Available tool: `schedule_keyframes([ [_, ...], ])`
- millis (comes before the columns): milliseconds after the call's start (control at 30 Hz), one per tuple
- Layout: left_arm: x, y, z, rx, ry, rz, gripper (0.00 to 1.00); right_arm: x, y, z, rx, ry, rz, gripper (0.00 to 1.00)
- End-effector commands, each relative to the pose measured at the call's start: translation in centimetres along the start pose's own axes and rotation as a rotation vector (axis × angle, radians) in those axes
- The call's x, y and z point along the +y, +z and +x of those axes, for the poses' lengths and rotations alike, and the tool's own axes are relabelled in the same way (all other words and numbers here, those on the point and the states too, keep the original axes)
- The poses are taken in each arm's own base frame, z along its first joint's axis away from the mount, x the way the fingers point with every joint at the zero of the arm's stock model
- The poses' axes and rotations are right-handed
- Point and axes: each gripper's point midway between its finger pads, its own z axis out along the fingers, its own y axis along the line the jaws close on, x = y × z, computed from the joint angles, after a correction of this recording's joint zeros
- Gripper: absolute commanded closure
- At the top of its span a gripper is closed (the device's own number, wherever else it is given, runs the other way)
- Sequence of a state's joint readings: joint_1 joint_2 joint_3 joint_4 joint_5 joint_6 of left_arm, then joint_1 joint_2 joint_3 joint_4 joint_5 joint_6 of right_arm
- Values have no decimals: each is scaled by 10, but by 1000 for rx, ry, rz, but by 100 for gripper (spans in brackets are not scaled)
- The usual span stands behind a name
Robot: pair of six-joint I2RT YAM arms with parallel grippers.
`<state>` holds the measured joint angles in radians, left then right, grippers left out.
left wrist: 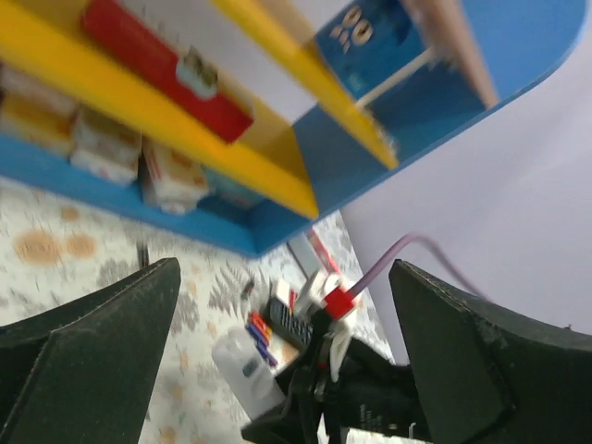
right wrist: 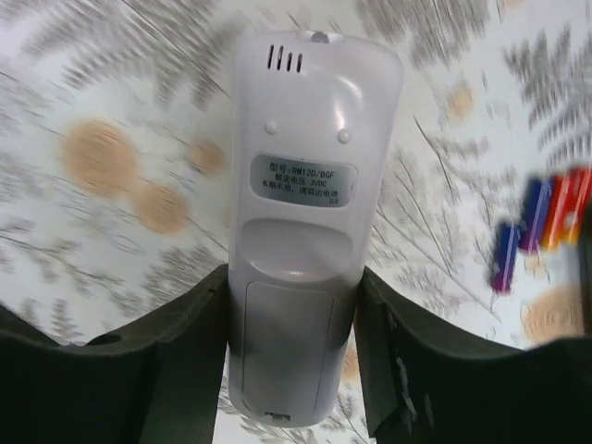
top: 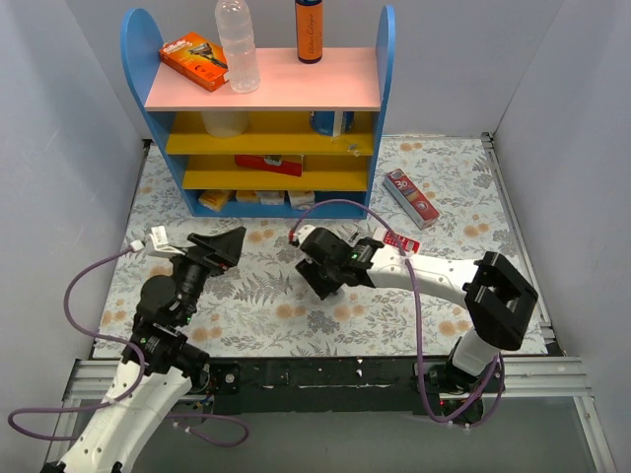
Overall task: Load the batteries into the remote control
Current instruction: Place the remote control at the center of the board.
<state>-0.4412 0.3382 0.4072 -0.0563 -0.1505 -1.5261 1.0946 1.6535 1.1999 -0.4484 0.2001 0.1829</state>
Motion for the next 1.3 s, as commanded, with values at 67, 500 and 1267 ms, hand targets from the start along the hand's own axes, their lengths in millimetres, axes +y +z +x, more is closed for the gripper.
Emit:
schedule_keyframes([
  [67,-9,-25,-67,-197,295,-74,2,-59,-12,77,103,208,103,84],
  [500,5,-35,-91,-322,420,-143,2,-102,-30,198,264,588,217,82],
  [1267,18,-30,-86,-307,476,-180,2,-108,-30,210,240,702,209,28],
])
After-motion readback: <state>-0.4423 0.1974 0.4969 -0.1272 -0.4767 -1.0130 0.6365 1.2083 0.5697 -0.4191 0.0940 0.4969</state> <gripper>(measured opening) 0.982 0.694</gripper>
